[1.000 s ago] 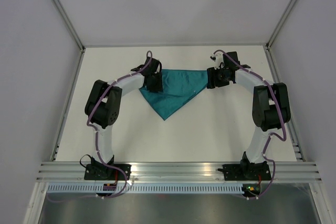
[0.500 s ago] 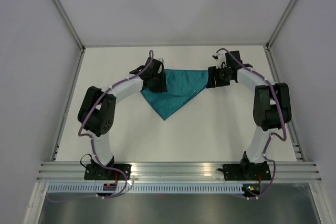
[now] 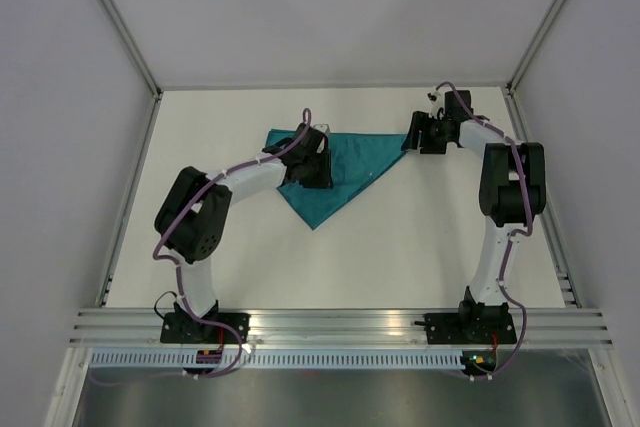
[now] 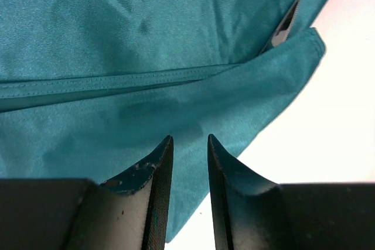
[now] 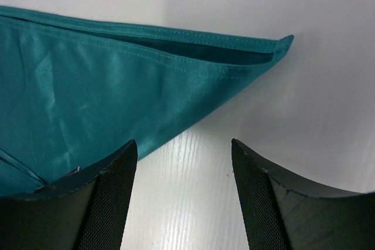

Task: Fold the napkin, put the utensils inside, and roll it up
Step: Fold the napkin

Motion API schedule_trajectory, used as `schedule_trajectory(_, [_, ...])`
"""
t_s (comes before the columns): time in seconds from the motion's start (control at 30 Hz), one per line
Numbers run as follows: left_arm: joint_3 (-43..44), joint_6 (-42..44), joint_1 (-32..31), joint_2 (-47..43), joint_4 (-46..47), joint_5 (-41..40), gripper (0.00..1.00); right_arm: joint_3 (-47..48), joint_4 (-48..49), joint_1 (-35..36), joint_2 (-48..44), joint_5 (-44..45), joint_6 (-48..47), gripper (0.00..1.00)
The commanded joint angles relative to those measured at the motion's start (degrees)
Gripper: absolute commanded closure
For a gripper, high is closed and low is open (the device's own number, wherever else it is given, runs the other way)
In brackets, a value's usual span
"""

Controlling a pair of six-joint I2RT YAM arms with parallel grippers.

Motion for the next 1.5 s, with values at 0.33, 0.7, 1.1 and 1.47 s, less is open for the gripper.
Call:
schedule_trajectory(0.33, [1.9,-3.8,-0.5,6.8,4.3,2.1,0.66,4.1,9.4,-2.5,7.9,-4.5,9.8,0.32])
schedule_trajectory(0.7, [4.2,-3.3,-0.9,5.1,3.7,3.4,0.64,1.2,15.3,-2.5,6.6,-5.3,10.6,0.57])
schedule_trajectory(1.1, [7.0,-2.5,-0.6,-0.9,0.4,0.9,0.62,-5.9,25.2,-2.3,-2.3,-6.6,8.5,0.88])
schedule_trajectory(1.47, [-2.3,-7.2,3.5,-17.7,1.8,0.6,0.62,-13.3,25.7,6.1,-17.5,-5.6,-6.5,0.92])
